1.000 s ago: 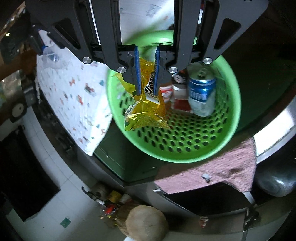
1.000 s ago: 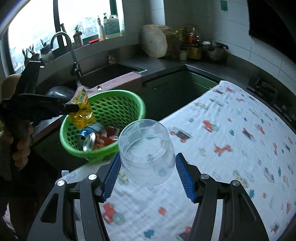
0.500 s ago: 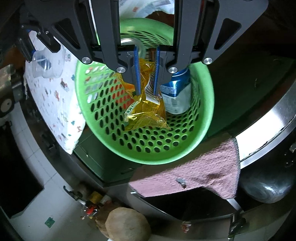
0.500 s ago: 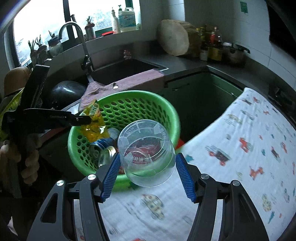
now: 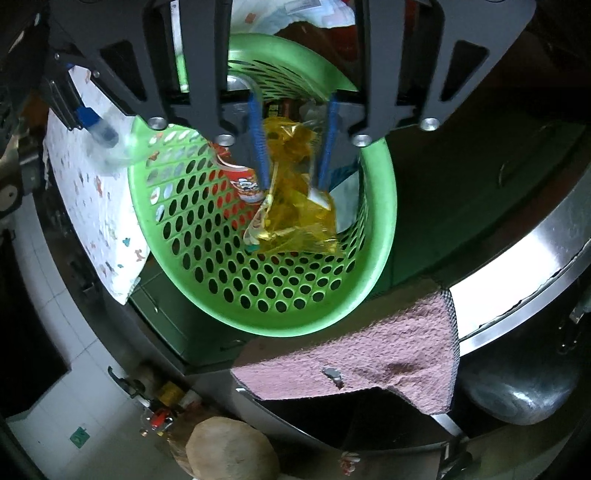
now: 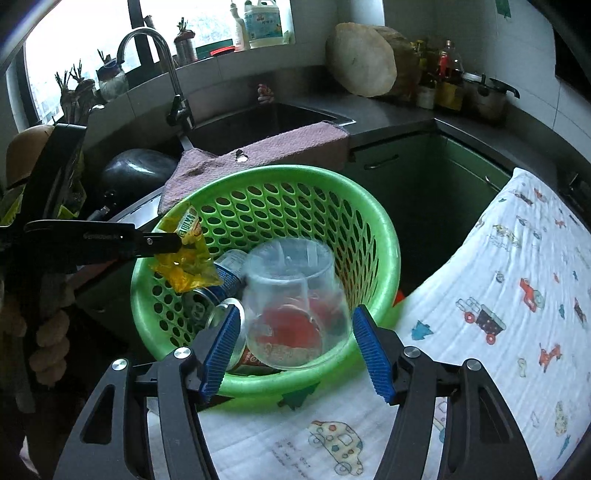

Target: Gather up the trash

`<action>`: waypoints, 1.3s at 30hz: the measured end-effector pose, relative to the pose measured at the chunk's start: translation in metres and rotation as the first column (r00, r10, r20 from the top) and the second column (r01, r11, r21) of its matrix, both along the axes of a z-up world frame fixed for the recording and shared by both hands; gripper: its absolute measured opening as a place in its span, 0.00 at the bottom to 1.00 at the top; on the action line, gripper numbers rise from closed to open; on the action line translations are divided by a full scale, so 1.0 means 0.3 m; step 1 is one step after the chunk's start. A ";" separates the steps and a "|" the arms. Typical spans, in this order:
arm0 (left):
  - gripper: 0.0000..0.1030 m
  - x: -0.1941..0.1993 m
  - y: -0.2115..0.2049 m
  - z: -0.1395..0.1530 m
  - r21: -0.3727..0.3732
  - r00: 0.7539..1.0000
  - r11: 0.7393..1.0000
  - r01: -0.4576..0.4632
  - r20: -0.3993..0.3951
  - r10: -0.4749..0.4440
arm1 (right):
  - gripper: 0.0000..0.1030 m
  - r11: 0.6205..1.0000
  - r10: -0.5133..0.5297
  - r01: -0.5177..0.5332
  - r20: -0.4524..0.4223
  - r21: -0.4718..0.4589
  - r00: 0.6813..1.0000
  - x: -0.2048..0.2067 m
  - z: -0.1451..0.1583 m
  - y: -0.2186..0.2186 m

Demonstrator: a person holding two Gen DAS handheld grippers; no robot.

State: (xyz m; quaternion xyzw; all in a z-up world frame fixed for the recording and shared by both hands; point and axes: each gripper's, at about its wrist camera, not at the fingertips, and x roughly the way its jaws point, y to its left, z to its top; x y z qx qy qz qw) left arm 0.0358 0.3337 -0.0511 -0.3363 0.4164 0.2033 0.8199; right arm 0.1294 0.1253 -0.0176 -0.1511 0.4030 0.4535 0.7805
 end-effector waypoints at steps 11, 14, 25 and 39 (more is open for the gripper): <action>0.42 -0.003 -0.024 0.025 0.017 1.000 1.000 0.006 0.002 -0.006 | 0.68 1.000 0.012 -0.012 0.013 0.019 1.000 -0.028 0.025 -0.028; 0.50 0.000 -0.037 0.038 0.030 1.000 0.999 0.009 0.003 -0.009 | 0.70 1.000 0.007 -0.007 0.016 0.024 1.000 -0.033 0.034 -0.049; 0.68 0.016 -0.125 0.090 0.086 0.999 0.995 0.049 0.008 -0.050 | 0.75 0.998 -0.043 0.042 0.023 0.044 0.999 -0.048 0.065 -0.177; 0.77 0.030 -0.328 0.156 0.207 0.990 0.970 0.130 0.019 -0.137 | 0.81 0.986 -0.149 0.148 0.013 0.077 0.989 -0.060 0.106 -0.399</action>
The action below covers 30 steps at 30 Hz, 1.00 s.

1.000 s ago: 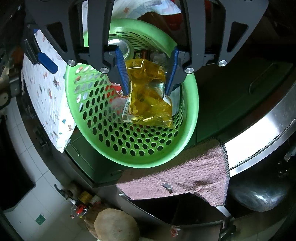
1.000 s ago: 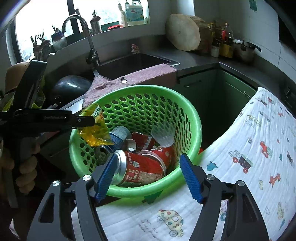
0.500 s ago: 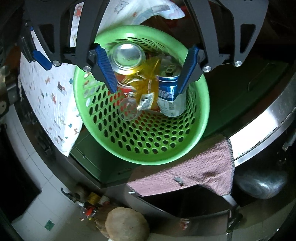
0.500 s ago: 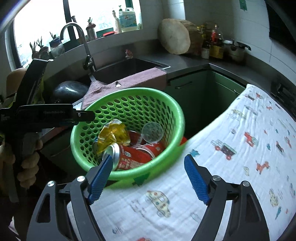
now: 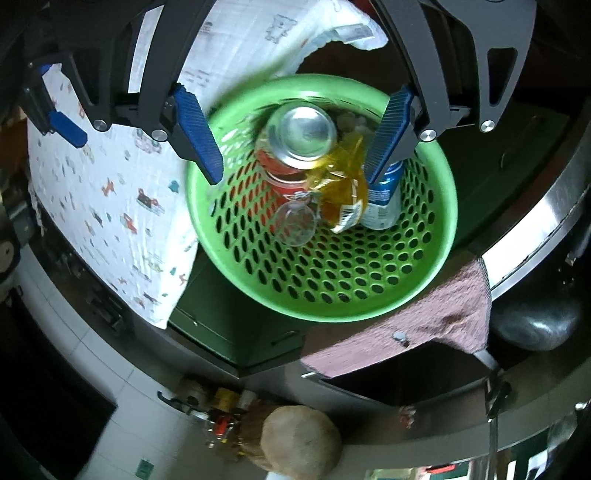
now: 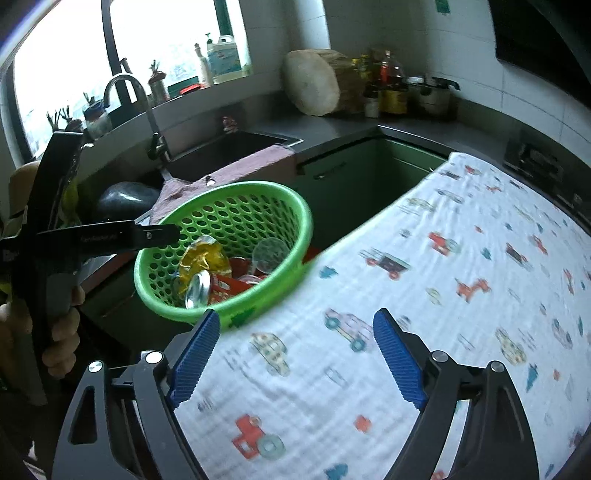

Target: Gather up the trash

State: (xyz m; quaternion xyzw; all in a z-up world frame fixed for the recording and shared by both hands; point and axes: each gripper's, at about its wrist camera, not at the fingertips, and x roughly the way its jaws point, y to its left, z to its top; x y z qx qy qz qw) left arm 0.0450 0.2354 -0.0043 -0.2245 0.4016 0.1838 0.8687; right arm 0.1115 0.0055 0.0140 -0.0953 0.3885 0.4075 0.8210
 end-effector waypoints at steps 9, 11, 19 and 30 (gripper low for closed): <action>0.89 -0.008 -0.156 0.048 0.143 0.998 0.988 0.062 0.020 -0.066 | 0.84 0.997 -0.071 0.071 -0.015 -0.020 0.997 -0.025 -0.002 -0.148; 0.94 -0.015 -0.186 0.056 0.164 0.997 0.984 0.069 0.025 -0.074 | 0.85 0.996 -0.090 0.090 -0.014 -0.021 0.996 -0.035 0.000 -0.176; 0.95 -0.029 -0.283 0.078 0.195 0.991 0.974 0.116 0.048 -0.128 | 0.87 0.989 -0.148 0.149 -0.045 0.014 0.988 -0.052 0.005 -0.266; 0.95 -0.061 -0.390 0.122 0.277 0.978 0.947 0.163 0.081 -0.192 | 0.88 0.978 -0.207 0.207 -0.037 0.021 0.978 -0.090 -0.007 -0.347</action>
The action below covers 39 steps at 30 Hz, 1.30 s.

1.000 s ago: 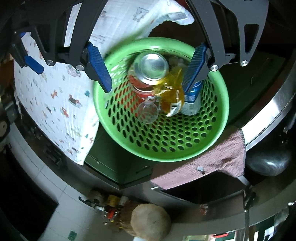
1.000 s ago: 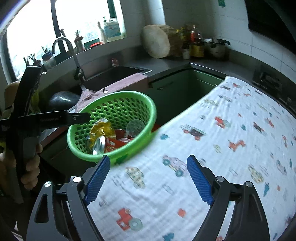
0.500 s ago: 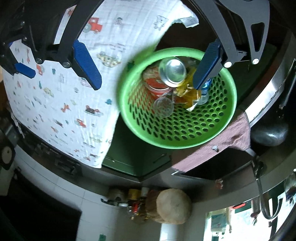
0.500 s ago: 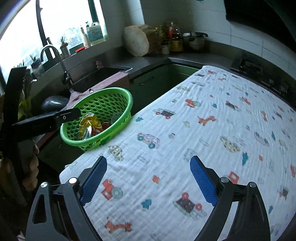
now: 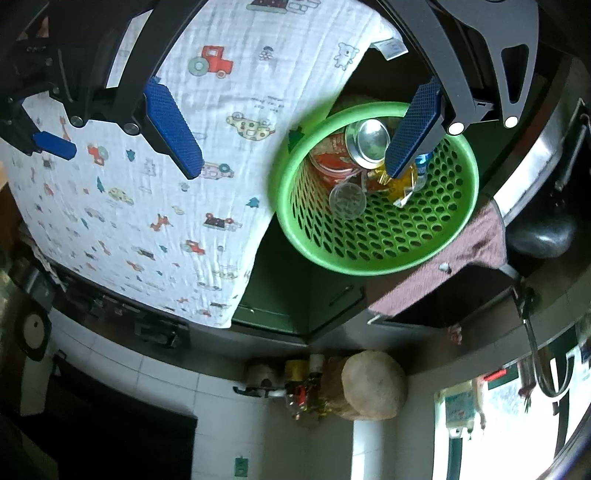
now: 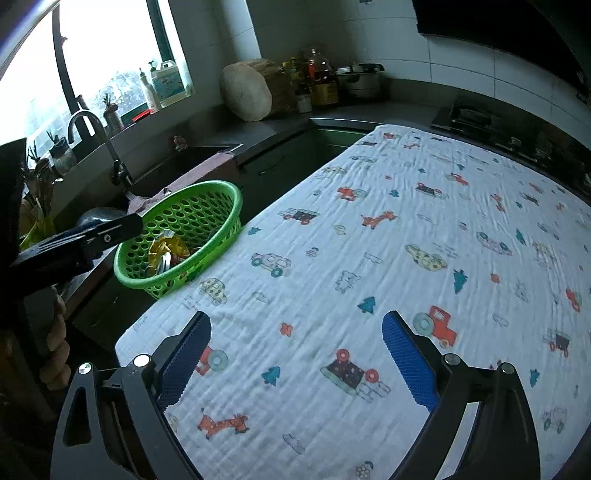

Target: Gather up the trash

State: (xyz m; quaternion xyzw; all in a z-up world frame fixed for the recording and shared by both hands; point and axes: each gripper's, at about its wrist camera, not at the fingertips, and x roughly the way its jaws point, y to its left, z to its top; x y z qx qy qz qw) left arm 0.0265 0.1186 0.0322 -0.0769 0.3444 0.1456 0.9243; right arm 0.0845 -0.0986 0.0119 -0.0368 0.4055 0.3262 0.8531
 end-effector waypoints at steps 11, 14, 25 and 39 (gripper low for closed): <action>0.95 -0.002 -0.064 -0.017 -0.001 0.999 0.999 0.049 -0.019 -0.049 | 0.90 0.999 -0.050 0.051 0.028 -0.008 0.998 -0.047 0.000 -0.060; 0.95 -0.004 -0.078 -0.022 0.002 0.998 0.998 0.061 -0.024 -0.061 | 0.90 0.998 -0.063 0.063 0.027 -0.003 0.998 -0.054 0.003 -0.076; 0.95 -0.022 -0.120 -0.025 0.029 0.997 0.997 0.072 -0.021 -0.072 | 0.90 0.995 -0.100 0.099 0.020 0.017 0.995 -0.069 0.009 -0.113; 0.95 -0.030 -0.140 -0.036 0.047 0.997 0.996 0.076 -0.030 -0.075 | 0.91 0.990 -0.140 0.140 0.012 0.019 0.990 -0.069 0.004 -0.158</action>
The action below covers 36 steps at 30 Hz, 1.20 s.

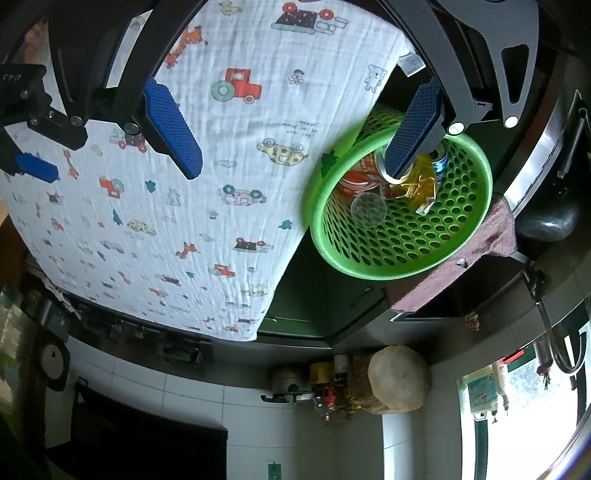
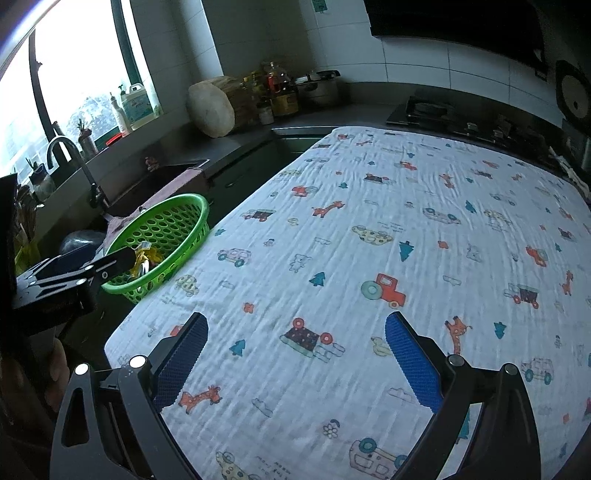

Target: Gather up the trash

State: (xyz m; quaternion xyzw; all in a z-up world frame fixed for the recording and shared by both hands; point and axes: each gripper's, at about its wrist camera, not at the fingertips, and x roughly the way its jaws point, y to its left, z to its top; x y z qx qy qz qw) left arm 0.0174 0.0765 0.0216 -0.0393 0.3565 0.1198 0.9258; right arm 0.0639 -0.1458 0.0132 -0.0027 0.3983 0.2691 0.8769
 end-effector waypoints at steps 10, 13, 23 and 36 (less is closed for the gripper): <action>0.95 -0.013 -0.014 -0.008 0.016 1.000 1.000 0.011 -0.010 -0.011 | 0.91 1.000 -0.002 0.002 0.001 -0.003 1.000 -0.005 0.003 -0.004; 0.95 -0.014 -0.017 -0.010 0.019 1.000 1.000 0.010 -0.012 -0.010 | 0.91 1.000 -0.004 0.004 0.001 -0.003 1.000 -0.005 0.003 -0.003; 0.95 -0.017 -0.016 -0.017 0.023 1.000 1.000 0.007 -0.021 -0.007 | 0.91 1.000 -0.004 0.004 0.003 -0.002 1.000 -0.008 0.003 -0.005; 0.95 -0.019 -0.025 -0.022 0.032 1.000 0.999 0.019 -0.023 -0.018 | 0.91 1.000 -0.005 0.005 -0.004 -0.006 1.000 -0.011 -0.007 -0.018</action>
